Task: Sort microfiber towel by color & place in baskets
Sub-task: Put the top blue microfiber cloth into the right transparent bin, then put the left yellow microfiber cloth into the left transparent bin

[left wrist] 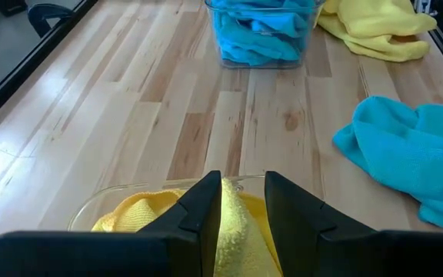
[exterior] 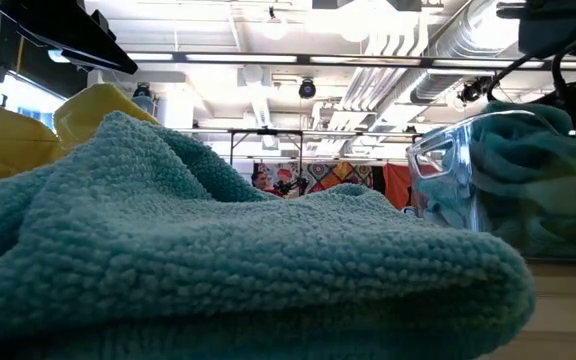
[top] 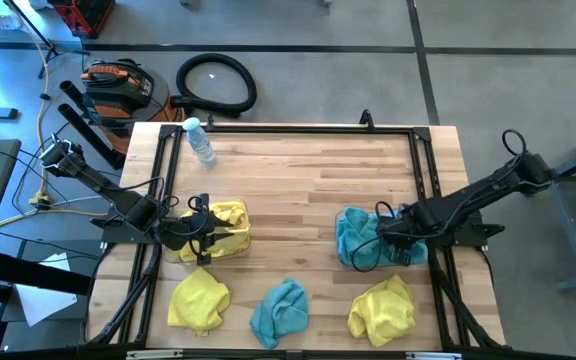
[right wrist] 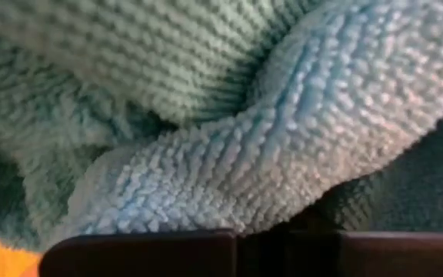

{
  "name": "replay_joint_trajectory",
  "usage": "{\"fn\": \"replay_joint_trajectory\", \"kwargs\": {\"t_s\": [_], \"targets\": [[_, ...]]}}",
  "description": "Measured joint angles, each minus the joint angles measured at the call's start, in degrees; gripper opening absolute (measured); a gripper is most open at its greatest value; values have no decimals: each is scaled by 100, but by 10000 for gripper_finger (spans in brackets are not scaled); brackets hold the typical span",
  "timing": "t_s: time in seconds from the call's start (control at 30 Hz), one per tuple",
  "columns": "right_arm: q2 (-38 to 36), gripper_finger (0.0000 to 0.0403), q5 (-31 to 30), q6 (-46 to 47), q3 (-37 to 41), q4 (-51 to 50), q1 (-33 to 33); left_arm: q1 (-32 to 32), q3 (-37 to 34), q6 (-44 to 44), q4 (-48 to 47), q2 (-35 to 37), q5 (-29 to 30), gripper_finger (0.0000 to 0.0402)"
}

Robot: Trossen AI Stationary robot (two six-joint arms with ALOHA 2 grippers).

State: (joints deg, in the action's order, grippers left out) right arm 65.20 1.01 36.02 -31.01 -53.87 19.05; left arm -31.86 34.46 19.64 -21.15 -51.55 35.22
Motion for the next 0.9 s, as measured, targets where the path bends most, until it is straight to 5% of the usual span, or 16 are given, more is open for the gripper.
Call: {"fn": "replay_joint_trajectory", "kwargs": {"t_s": [0.6, 0.9], "targets": [[49, 128, -222, 553, -1439, -1623, -4, 0, 0, -79, 0, 2, 0, 92], [43, 148, -512, 826, -2633, -2460, 2, 0, 0, -81, 0, 0, 0, 92]]}}
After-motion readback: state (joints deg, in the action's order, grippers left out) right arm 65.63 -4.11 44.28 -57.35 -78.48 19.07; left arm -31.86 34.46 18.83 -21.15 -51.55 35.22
